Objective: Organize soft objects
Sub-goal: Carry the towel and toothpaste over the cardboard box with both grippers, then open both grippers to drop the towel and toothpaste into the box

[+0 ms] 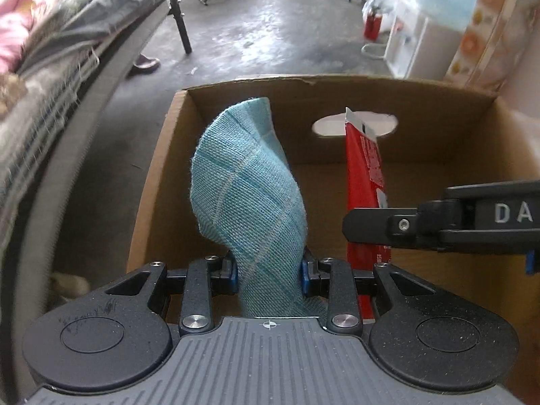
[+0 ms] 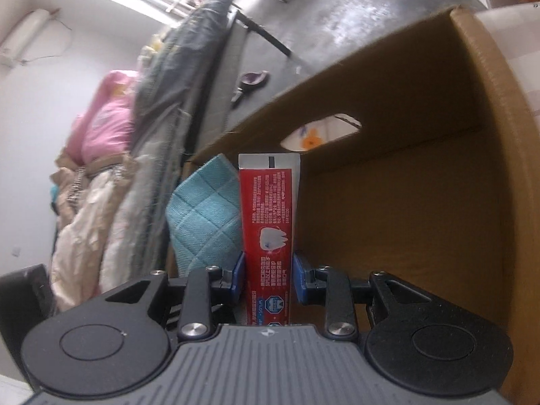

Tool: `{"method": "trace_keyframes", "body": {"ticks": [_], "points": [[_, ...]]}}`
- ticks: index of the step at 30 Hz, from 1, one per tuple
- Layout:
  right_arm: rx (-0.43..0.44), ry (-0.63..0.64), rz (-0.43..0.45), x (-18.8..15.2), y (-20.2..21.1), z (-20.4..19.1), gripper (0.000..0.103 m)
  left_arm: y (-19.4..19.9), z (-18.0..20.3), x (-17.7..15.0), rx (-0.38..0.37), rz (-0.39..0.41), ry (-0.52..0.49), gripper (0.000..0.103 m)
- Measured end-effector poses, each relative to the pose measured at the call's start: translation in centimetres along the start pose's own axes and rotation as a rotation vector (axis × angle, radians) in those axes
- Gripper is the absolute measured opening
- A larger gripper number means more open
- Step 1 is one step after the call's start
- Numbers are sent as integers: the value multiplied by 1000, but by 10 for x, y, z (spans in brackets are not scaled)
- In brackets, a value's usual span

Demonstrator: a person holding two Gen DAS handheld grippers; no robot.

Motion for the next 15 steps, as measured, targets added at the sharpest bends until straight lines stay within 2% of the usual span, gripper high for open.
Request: {"method": "trace_keyframes", "body": {"ticks": [8, 12, 14, 15], "points": [[-55, -41, -45, 10, -35, 18, 33, -24, 0, 8, 146, -33, -96, 37], [-51, -60, -61, 12, -44, 23, 35, -26, 10, 7, 187, -43, -144, 50], [-18, -79, -63, 15, -45, 21, 35, -28, 12, 8, 204, -46, -166, 56], [2, -80, -58, 16, -43, 18, 35, -27, 13, 8, 213, -45, -175, 65]]}}
Point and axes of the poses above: each gripper's, at about its wrist camera, not at the fingertips, and y roughly against the way its jaws point, z to its right, x to its top, the point moved 8 cm from there along -y, roughly the way its jaws point, and after that the axes turned 5 degrees about -y, right-handed, at the moved point
